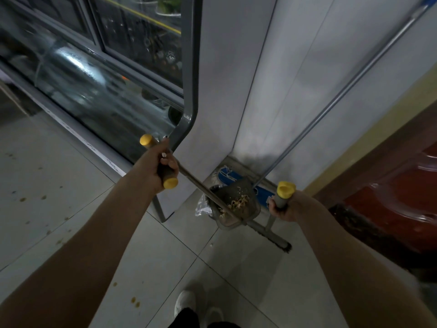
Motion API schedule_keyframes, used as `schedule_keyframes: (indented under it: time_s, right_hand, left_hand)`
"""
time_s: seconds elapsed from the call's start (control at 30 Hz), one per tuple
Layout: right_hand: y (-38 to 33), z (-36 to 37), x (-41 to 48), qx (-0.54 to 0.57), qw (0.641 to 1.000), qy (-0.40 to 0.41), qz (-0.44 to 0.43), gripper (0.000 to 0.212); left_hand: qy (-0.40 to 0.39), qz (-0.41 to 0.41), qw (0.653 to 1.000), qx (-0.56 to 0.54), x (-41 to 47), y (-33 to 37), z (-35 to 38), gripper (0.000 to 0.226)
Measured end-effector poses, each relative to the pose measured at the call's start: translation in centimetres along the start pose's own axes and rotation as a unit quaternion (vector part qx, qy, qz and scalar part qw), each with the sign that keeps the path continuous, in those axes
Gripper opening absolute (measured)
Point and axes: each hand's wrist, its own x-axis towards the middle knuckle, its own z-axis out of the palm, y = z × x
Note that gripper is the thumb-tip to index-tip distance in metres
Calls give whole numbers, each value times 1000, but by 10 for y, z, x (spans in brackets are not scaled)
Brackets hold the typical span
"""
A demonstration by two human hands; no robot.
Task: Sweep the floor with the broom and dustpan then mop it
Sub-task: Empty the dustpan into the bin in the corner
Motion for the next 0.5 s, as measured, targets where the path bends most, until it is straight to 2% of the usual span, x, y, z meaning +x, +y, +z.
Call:
schedule_keyframes:
  time_s: [0.1, 0.2, 0.37, 0.5]
  right_hand:
    - [4, -3, 4, 2, 1000, -2, 5, 19]
    - [9, -7, 7, 4, 1000, 7, 11, 27]
    - [24, -9, 10, 3, 999, -11, 32, 35]
    - [42, 1, 4, 6, 999, -15, 41, 34]
  left_hand:
    - [4, 6, 1000, -5, 0, -5, -2, 23]
    - [-4, 6, 1000, -1, -3, -9, -7, 25]
    - [-61, -28, 996, -59, -11, -18, -22, 34]
    - [-78, -52, 993, -68, -21, -27, -33, 34]
